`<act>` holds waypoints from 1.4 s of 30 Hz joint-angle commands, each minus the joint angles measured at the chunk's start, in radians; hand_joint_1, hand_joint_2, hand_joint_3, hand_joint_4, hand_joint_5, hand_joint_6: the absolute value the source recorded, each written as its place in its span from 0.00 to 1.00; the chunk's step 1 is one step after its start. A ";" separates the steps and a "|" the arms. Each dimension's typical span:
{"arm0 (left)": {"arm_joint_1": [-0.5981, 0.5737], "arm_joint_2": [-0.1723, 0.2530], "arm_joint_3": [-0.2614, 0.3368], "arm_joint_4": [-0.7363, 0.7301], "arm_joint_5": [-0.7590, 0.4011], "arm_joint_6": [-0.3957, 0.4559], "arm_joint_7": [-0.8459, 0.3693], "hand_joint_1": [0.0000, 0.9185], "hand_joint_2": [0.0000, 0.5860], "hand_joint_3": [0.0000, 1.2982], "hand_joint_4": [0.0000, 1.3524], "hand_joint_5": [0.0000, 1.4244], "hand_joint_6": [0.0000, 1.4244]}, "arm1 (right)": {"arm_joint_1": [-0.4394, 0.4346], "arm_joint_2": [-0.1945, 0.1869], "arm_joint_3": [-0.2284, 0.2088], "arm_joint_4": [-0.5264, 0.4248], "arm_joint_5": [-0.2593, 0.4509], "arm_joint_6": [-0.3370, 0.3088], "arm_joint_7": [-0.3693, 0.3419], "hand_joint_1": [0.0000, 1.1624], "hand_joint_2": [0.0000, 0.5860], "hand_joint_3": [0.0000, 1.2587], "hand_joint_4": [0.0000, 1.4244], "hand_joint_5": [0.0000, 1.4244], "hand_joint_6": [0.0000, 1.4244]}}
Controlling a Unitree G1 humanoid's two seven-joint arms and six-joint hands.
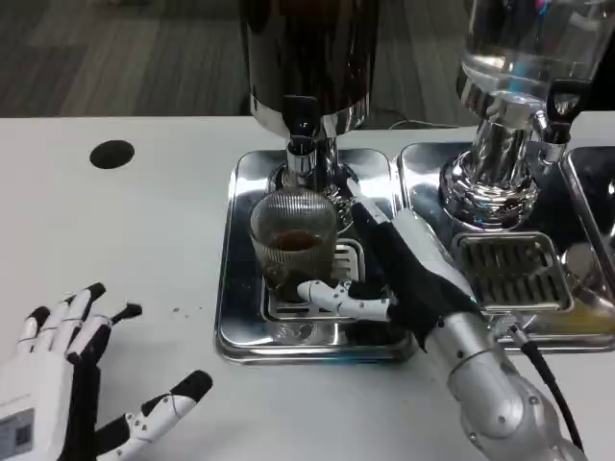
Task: Grasp the cup under the faucet to collect the drink, then remove the cup.
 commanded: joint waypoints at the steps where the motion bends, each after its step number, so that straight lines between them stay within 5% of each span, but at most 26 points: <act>1: 0.010 0.014 0.010 -0.012 -0.009 -0.007 -0.003 0.00 0.09 0.32 0.00 0.08 0.04 | -0.029 0.023 -0.006 0.046 0.012 -0.003 -0.039 0.64 0.32 0.00 0.00 0.00 0.00; 28: 0.004 0.008 0.034 0.000 -0.032 -0.014 0.009 0.00 0.11 0.39 0.00 0.09 0.04 | -0.095 0.091 0.001 0.252 0.037 -0.136 -0.179 0.71 0.29 0.00 0.04 0.03 0.10; 42: -0.001 0.014 0.044 0.023 -0.055 -0.028 0.010 0.00 0.13 0.41 0.00 0.10 0.04 | -0.134 0.105 0.002 0.362 0.048 -0.190 -0.227 0.73 0.29 0.22 0.24 0.18 0.20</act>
